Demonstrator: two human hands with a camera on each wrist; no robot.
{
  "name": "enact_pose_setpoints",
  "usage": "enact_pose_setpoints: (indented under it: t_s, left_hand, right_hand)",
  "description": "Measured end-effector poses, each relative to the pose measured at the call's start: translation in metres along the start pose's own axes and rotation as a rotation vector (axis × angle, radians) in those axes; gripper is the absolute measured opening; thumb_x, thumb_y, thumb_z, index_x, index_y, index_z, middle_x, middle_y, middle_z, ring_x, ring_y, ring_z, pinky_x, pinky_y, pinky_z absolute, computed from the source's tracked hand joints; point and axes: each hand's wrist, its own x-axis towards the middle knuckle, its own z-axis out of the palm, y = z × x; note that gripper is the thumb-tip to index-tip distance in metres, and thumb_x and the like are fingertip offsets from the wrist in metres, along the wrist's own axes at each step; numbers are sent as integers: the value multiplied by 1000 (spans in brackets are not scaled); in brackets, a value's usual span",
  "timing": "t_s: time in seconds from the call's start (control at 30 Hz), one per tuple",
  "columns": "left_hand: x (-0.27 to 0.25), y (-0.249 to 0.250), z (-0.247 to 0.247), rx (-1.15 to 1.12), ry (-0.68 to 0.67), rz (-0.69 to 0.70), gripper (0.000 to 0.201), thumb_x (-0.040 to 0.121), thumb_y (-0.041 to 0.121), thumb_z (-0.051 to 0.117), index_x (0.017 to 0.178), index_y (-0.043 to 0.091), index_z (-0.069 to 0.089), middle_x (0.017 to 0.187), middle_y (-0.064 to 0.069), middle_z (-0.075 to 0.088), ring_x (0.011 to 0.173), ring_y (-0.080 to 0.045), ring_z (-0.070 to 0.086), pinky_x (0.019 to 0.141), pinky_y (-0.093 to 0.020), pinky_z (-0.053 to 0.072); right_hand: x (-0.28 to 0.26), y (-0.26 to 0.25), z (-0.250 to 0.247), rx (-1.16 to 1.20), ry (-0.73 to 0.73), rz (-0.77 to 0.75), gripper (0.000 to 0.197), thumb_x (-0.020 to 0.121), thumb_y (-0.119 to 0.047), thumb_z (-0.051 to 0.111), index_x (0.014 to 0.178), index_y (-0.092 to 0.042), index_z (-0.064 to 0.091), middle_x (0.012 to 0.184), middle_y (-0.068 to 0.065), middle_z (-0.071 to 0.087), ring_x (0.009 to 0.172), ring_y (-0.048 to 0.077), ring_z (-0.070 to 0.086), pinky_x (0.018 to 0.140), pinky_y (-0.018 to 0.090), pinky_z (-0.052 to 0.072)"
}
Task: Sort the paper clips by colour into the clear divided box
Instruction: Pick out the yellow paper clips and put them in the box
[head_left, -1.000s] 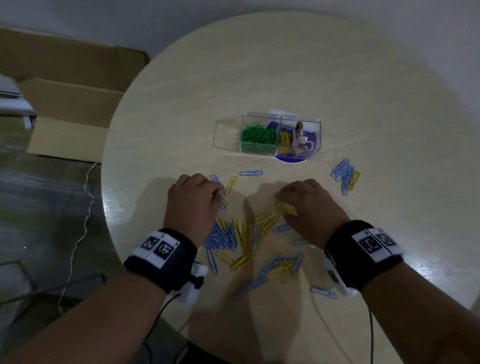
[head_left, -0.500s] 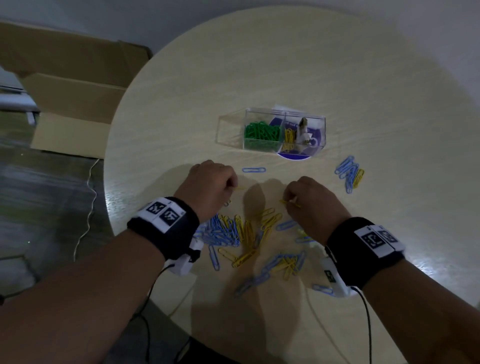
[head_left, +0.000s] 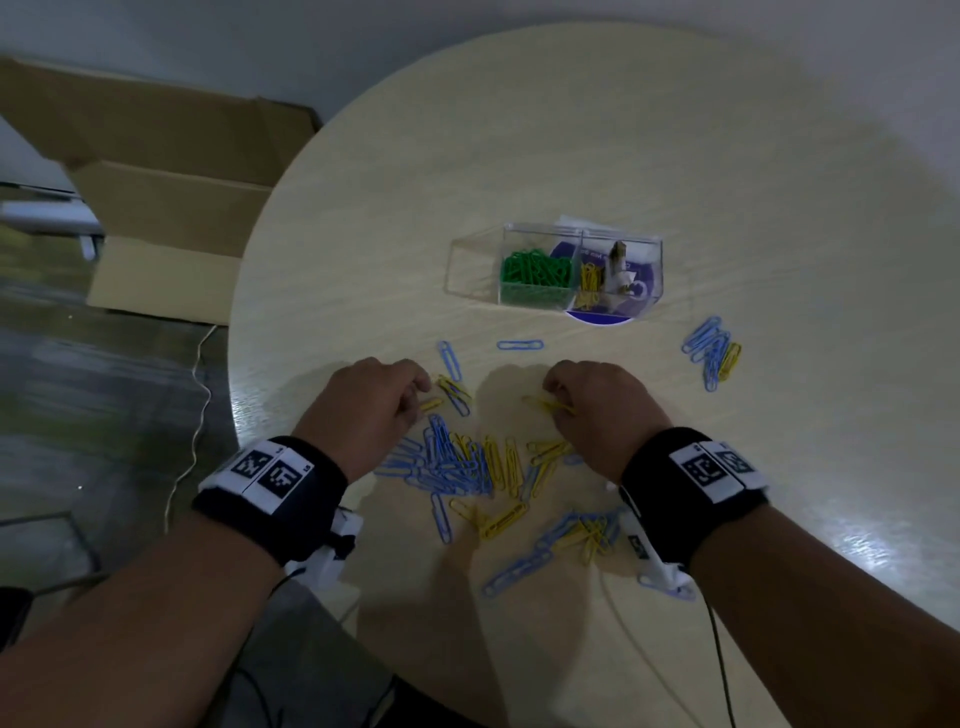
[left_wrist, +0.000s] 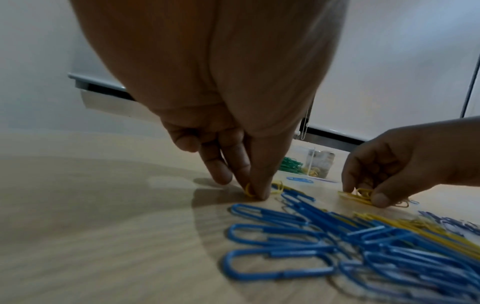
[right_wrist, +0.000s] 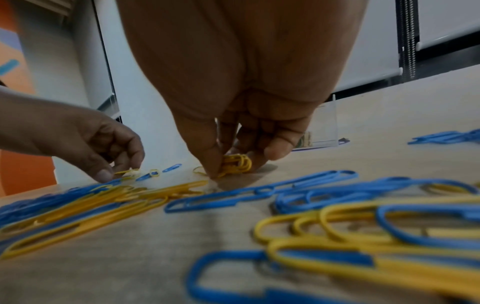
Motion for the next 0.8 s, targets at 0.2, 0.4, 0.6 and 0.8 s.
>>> enact_pose_setpoints:
  t_s: [0.2, 0.4, 0.6, 0.8]
  left_hand:
    - [15, 3, -5, 107, 118, 89, 16, 84, 22, 65, 98, 22, 73, 79, 1, 68, 79, -25, 56, 71, -34, 47]
    - [26, 4, 2, 143, 2, 5, 7, 84, 22, 70, 90, 17, 70, 78, -2, 59, 83, -29, 54, 74, -38, 44]
    - [23, -3, 1, 148, -5, 9, 3, 82, 16, 66, 80, 14, 64, 75, -5, 56, 78, -30, 54, 69, -36, 41]
    - [30, 1, -3, 146, 90, 20, 15, 85, 20, 71, 96, 11, 70, 83, -8, 66, 83, -30, 57, 71, -31, 36]
  right_hand:
    - [2, 5, 0, 2, 17, 81, 22, 80, -18, 59, 101, -19, 64, 100, 11, 59, 94, 33, 56, 79, 37, 45]
    - [-3, 6, 1, 43, 30, 98, 16, 76, -18, 61, 91, -20, 64, 93, 8, 58, 89, 32, 56, 75, 36, 45]
    - [-6, 10, 2, 44, 26, 103, 14, 76, -20, 62, 90, -17, 62, 93, 9, 56, 87, 33, 55, 72, 35, 43]
    - [-8, 12, 2, 68, 54, 89, 15, 76, -19, 62, 91, -18, 64, 92, 8, 57, 87, 32, 57, 75, 37, 47]
